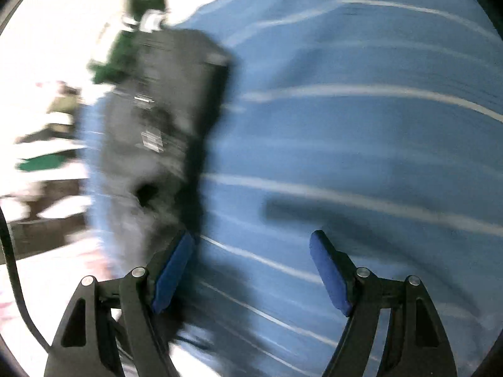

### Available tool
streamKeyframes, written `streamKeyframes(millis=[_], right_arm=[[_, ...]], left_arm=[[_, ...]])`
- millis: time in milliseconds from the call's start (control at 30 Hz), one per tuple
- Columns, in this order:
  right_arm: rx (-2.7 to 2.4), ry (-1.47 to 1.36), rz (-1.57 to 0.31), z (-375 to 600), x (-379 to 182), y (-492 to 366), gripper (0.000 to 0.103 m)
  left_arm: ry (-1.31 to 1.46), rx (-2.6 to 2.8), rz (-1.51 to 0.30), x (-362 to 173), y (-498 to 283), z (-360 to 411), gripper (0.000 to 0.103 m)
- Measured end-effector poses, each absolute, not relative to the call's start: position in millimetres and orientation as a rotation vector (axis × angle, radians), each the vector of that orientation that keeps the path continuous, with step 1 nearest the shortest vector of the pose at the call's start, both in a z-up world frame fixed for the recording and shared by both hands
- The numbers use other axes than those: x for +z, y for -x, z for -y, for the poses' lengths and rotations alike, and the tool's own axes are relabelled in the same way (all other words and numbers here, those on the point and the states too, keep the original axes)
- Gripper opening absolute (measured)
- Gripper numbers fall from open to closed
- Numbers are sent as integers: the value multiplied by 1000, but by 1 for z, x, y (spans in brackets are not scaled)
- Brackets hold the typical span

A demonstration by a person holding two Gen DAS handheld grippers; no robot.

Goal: Fold large clothes

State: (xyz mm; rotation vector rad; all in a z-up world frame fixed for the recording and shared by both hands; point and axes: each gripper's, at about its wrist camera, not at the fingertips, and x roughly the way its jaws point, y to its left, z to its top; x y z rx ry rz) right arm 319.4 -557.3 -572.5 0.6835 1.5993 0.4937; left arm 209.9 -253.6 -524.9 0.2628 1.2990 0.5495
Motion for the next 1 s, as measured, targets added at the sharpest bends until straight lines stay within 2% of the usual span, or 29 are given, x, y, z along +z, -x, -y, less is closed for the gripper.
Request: streamKeyframes(millis=[167, 200, 233, 333, 633, 767, 900, 967, 1000], right_arm=[[604, -1035, -1585, 507, -614, -328, 79], [592, -1068, -1590, 500, -620, -332, 68], [573, -1091, -1581, 494, -624, -333, 39], [505, -1060, -1550, 462, -609, -326, 23], [490, -798, -1459, 388, -465, -347, 19], [487, -627, -1463, 279, -427, -381, 19], [466, -457, -1502, 187, -416, -397, 19], [452, -369, -1529, 136, -428, -406, 19], [442, -322, -1548, 113, -438, -410, 19]], left_arm=[[-215, 495, -1295, -510, -210, 238, 9], [-204, 480, -1300, -508, -210, 236, 9], [-195, 469, -1302, -505, -210, 235, 9], [-154, 431, -1300, -491, -208, 223, 9], [111, 356, -1309, -445, -207, 125, 11], [230, 344, -1323, -443, -211, 62, 14], [367, 341, -1334, -461, -211, -8, 15], [479, 341, -1336, -477, -209, -46, 16], [522, 343, -1337, -484, -208, -64, 21]])
